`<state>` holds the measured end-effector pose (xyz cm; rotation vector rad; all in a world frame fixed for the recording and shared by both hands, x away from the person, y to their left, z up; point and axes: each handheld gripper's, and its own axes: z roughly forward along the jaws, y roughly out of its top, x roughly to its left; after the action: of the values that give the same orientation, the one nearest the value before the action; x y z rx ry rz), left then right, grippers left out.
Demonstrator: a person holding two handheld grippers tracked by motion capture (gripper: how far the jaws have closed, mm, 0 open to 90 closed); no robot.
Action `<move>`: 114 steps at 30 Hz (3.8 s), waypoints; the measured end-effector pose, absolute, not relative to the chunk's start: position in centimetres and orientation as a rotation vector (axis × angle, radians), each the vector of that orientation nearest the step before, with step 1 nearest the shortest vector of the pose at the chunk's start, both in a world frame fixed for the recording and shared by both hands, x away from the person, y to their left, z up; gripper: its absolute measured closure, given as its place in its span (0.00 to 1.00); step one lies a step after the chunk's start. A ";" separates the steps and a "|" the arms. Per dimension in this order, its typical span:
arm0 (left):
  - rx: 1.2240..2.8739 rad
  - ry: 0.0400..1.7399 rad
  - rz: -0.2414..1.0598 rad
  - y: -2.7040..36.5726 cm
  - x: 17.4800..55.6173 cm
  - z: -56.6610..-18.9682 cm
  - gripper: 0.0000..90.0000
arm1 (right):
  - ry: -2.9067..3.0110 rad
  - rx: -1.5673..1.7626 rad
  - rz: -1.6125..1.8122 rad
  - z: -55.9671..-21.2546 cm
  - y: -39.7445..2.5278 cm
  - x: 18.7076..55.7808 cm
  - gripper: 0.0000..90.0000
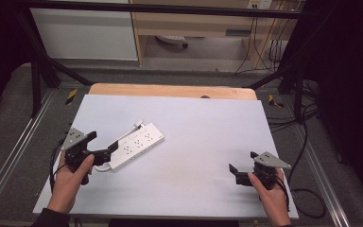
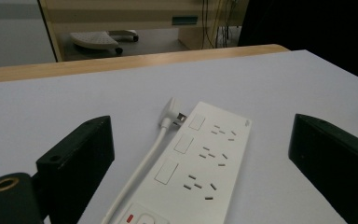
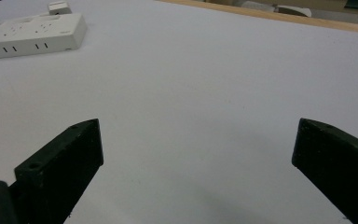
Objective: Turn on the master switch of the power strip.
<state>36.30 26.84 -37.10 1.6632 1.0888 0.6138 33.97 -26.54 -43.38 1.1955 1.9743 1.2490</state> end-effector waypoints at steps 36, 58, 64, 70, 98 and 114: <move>1.683 1.106 0.618 26.3 39.2 -39.5 0.08 | 1.974 1.217 1.240 -43.6 -26.5 34.1 0.03; 1.719 1.171 0.609 27.8 40.1 -41.2 0.40 | 1.977 1.222 1.240 -43.6 -26.6 34.1 0.03; 1.748 1.174 0.620 28.1 39.7 -41.1 0.60 | 1.972 1.222 1.244 -43.5 -26.6 34.1 0.02; 1.769 1.164 0.602 28.2 39.5 -41.3 0.72 | 1.975 1.219 1.241 -43.6 -26.6 34.1 0.03; 1.875 1.158 0.510 28.8 39.4 -42.3 1.00 | 1.983 1.224 1.240 -43.6 -26.5 34.2 0.03; 1.925 1.193 0.496 28.9 39.5 -42.7 1.00 | 1.988 1.213 1.236 -43.6 -26.6 34.2 0.02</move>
<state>39.48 28.92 -42.73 1.9255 1.1929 0.4961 34.17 -26.56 -43.56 1.2130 1.9881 1.2360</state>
